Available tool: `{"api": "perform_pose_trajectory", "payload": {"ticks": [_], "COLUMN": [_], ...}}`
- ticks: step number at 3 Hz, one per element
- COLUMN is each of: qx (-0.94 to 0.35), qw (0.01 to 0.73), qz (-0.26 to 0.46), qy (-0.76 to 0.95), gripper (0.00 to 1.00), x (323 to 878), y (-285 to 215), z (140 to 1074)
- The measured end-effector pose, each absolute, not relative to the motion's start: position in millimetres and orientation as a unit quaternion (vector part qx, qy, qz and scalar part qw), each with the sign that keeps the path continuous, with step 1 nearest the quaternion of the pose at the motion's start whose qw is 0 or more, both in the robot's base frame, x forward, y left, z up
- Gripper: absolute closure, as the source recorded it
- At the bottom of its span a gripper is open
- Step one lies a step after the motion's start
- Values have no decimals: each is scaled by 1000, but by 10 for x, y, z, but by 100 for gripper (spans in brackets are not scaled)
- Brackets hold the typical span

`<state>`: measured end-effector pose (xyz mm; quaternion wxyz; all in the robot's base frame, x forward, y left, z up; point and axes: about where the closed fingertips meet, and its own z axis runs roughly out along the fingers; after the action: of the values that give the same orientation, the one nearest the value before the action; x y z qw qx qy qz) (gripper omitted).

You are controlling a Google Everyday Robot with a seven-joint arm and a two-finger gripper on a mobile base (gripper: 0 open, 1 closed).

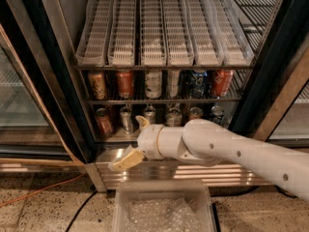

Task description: Pick coke can from middle shelf of fridge

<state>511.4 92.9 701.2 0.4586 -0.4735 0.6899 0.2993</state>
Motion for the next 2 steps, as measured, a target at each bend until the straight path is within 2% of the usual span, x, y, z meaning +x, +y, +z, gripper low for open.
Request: {"api": "perform_pose_trajectory", "payload": {"ticks": [2], "qx": [-415], "qw": [504], "qz": [298], "qy": [696], "gripper": [0], "x": [5190], "y": [1127], "z": [6983]}}
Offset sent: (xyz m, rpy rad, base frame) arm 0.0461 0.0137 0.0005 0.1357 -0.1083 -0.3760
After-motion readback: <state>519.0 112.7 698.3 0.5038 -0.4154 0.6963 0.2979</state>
